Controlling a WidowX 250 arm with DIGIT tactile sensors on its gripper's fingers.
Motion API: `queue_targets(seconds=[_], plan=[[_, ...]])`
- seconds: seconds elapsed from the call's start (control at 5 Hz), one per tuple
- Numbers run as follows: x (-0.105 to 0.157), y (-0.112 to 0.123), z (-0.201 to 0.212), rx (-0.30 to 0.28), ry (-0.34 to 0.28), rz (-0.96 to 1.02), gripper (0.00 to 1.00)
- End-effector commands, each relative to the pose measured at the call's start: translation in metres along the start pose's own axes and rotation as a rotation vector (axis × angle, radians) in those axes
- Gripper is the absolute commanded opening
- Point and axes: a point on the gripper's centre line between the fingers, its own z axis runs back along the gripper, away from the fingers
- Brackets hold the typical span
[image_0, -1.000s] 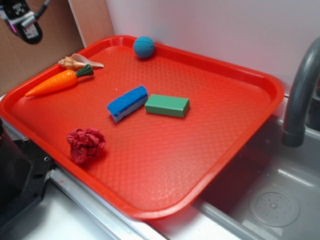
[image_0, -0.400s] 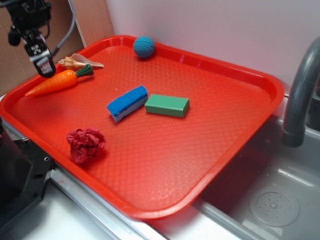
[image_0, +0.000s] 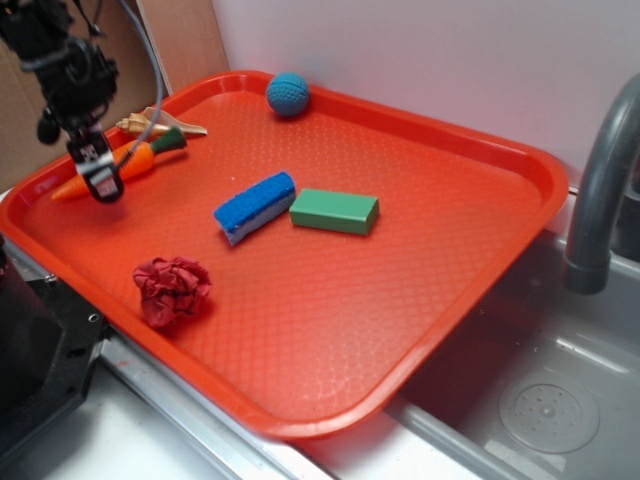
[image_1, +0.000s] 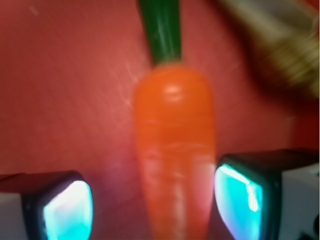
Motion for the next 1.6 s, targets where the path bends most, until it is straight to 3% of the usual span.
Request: queue_targets(seconds=[0.0,0.2,0.4,0.8,1.0,1.2,1.4], plan=[[0.022,-0.005,0.003,0.020,-0.002,0.096,0.00],[0.025,-0.019,0.033,0.113,-0.003,0.231,0.00],[0.027,-0.045,0.081,0.088,-0.082,0.353,0.00],[0.035,-0.081,0.158,0.047,-0.164,0.518,0.00],[0.059,-0.093,0.170,-0.006,-0.149,0.484,0.00],[0.075,-0.105,0.174,0.014,-0.131,0.435,0.00],[0.073,-0.105,0.170,0.003,-0.129,0.417,0.00]])
